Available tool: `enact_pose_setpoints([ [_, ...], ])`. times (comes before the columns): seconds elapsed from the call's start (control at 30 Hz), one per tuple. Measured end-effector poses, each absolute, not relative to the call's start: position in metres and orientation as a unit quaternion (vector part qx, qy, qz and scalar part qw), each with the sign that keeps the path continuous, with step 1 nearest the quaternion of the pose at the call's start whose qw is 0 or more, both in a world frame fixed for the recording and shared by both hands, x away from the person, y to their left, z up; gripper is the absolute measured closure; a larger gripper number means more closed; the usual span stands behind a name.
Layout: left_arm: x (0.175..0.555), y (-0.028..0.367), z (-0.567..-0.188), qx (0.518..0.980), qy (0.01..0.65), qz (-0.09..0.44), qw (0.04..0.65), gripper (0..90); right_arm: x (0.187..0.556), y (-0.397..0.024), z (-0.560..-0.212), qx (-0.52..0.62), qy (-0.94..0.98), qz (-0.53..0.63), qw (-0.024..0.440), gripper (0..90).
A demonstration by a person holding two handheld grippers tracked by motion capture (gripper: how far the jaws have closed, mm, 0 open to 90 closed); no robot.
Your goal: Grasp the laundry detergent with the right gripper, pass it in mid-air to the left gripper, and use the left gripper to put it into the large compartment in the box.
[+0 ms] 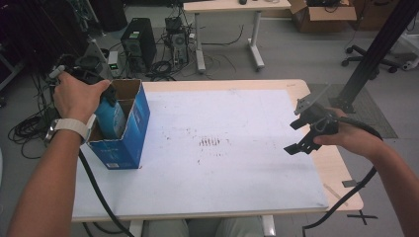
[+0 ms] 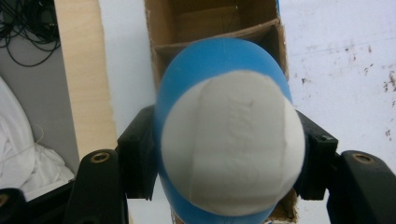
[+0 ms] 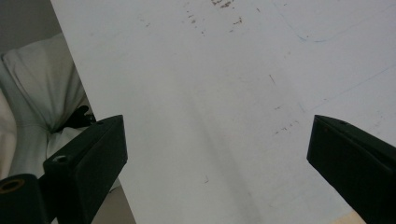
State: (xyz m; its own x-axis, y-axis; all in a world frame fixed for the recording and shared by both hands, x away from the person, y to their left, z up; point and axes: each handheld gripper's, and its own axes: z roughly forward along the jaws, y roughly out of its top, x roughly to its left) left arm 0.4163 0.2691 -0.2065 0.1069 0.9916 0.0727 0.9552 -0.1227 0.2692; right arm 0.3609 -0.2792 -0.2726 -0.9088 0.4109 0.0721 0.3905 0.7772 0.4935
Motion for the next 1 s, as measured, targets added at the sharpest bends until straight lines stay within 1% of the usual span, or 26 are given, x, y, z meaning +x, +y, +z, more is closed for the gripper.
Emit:
enact_pose_setpoints([
  [1.0,0.422,0.267,-0.265,0.748,0.652,0.106,0.067,37.7,0.362,-0.278,-0.278,0.220,0.942,0.254,0.019,5.0],
])
